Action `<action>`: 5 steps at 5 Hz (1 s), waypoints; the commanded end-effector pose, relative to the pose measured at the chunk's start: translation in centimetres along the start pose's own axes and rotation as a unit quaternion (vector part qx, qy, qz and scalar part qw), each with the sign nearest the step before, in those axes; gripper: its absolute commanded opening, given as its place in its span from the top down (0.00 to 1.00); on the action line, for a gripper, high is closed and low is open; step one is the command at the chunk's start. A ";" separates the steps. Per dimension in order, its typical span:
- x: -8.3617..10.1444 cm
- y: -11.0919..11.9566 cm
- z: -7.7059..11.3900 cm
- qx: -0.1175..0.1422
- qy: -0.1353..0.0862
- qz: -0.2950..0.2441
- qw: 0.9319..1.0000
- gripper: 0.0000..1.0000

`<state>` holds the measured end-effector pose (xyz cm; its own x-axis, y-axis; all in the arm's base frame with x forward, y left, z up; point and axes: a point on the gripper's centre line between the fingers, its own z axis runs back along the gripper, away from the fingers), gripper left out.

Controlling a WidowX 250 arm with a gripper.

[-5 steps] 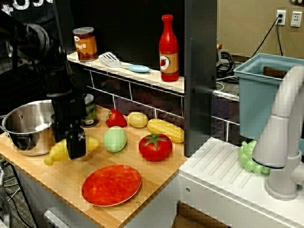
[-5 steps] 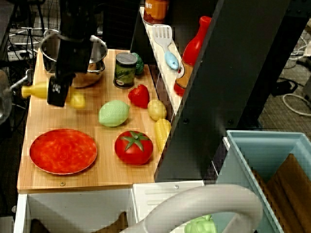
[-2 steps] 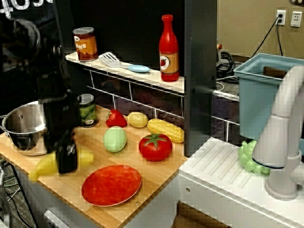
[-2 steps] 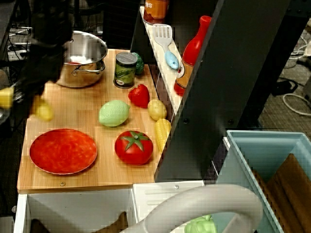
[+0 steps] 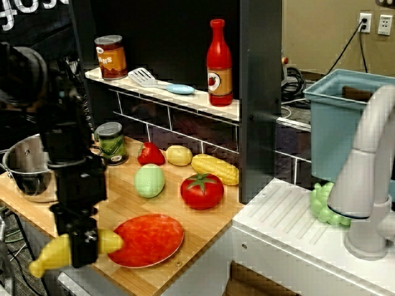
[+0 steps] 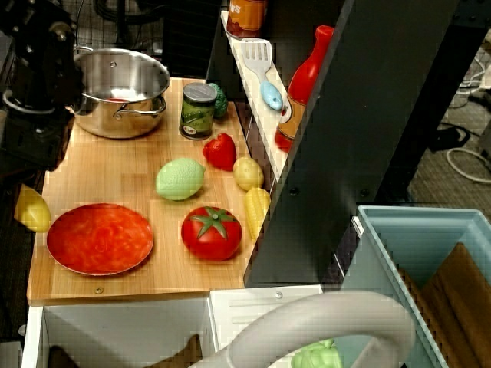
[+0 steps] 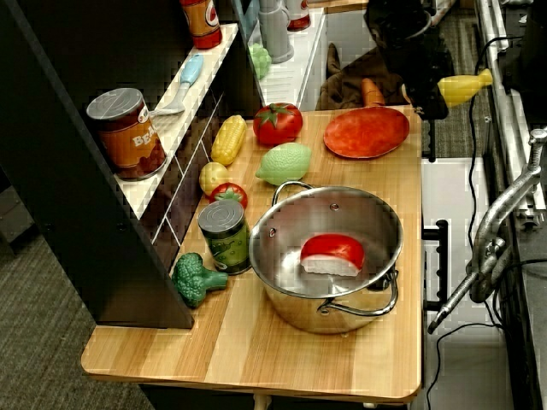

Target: Put banana on plate

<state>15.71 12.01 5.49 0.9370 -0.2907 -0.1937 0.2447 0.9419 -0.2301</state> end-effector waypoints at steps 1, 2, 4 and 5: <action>3.3 -0.8 2.2 -0.003 0.010 0.017 1.000 1.00; 5.3 -0.7 3.5 -0.011 0.011 0.027 1.000 1.00; 7.0 1.5 4.2 -0.008 -0.001 0.047 0.999 1.00; 6.1 2.5 3.6 0.007 -0.001 0.044 0.999 1.00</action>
<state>22.89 12.36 6.38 0.9499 -0.2105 -0.2311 0.1593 0.9621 -0.2215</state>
